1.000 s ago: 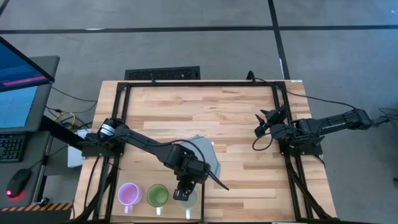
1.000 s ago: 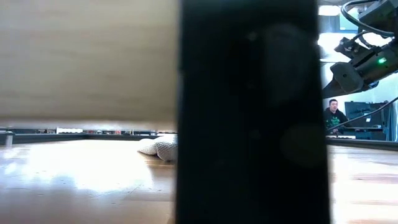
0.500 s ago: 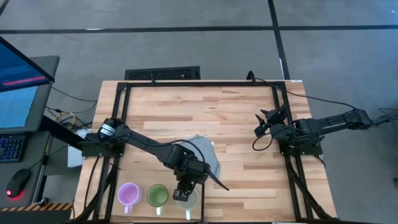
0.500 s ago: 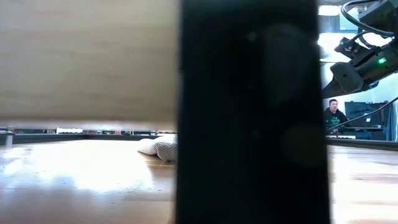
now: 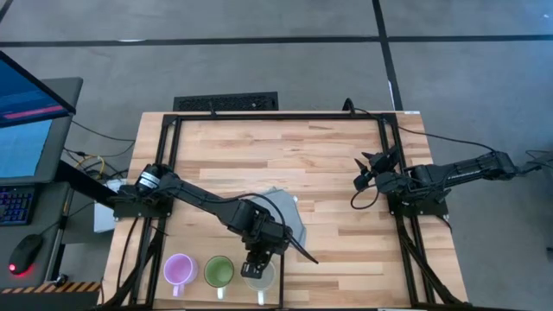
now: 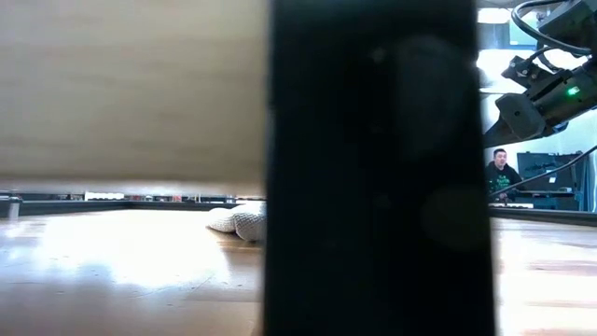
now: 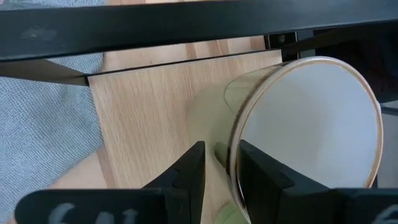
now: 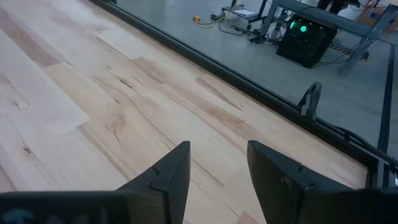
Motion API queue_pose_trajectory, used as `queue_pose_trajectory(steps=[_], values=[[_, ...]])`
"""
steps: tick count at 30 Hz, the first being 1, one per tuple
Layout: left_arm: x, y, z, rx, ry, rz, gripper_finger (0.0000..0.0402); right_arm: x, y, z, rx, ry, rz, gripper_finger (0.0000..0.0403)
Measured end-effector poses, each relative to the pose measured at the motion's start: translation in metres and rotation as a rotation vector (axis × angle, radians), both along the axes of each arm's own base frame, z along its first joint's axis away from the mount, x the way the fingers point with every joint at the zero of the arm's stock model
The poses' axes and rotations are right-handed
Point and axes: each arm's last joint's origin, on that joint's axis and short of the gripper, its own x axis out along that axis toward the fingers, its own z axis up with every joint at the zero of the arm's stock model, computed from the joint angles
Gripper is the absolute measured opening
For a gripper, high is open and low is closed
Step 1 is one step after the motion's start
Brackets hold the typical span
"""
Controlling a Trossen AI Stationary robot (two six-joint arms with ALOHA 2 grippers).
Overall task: Stack small to large cups/mugs on shelf
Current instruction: Put the white mug onto the shelf, then return to Home Position
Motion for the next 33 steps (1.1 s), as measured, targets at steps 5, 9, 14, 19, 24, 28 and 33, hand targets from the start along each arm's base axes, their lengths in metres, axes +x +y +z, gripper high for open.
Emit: queue_pose_trajectory(steps=[5,9,14,19,24,28,33], values=[[0.001,0.0,0.0,0.003,-0.021,-0.025,0.0078,0.0,0.0,0.0,0.0,0.0,0.0,0.018],[0.001,0.001,0.001,0.025,-0.032,-0.03,0.0078,0.0,0.0,0.0,0.0,0.0,0.0,0.0182],[0.002,0.004,0.001,0.037,-0.046,-0.052,0.0078,0.0,0.0,0.0,0.0,0.0,0.0,0.0182],[0.003,0.006,0.001,0.032,-0.039,-0.033,0.0078,0.0,0.0,0.0,0.0,0.0,0.0,0.018],[0.003,0.005,0.001,-0.001,-0.019,-0.01,0.0078,0.0,0.0,0.0,0.0,0.0,0.0,0.0182],[0.002,0.005,0.009,-0.008,-0.023,-0.01,0.0078,0.0,0.0,0.0,0.0,0.0,0.0,0.0182],[0.003,0.006,0.028,0.023,-0.065,0.008,0.0078,0.0,0.0,0.0,0.0,0.0,0.0,0.0181]])
